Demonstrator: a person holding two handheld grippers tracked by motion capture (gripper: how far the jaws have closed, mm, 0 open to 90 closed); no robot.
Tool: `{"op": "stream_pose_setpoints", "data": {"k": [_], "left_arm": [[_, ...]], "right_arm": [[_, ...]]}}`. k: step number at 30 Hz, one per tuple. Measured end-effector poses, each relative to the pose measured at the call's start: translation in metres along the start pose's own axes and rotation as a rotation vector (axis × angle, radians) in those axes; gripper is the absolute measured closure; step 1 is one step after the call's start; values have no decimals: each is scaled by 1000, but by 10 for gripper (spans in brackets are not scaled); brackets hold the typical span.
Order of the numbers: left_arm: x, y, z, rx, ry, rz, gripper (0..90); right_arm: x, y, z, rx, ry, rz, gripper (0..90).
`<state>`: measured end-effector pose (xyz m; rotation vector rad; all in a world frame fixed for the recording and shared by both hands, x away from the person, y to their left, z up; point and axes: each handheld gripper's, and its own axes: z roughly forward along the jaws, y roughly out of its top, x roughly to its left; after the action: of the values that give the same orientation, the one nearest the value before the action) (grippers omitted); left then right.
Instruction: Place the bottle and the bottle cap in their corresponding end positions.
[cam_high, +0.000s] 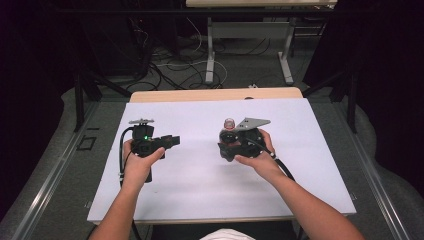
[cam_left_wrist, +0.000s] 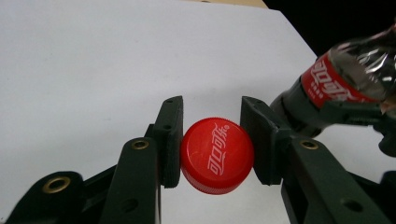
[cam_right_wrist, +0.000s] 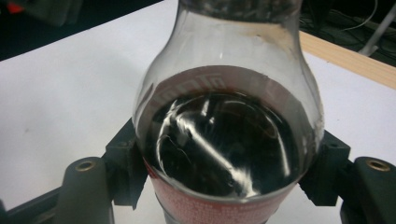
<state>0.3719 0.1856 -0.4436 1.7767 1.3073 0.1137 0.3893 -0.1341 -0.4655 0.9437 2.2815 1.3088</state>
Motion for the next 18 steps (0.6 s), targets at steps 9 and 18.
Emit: {"op": "stream_pose_setpoints", "data": {"k": [9,18], "left_arm": [[12,-7,-5,-22,3,-24,612],[17,-9,-4,-14,10,-32,612]], "right_arm": [[-13,14,23,-11,-43,34,300],[-23,19,47,-29,-75,56,300]]}}
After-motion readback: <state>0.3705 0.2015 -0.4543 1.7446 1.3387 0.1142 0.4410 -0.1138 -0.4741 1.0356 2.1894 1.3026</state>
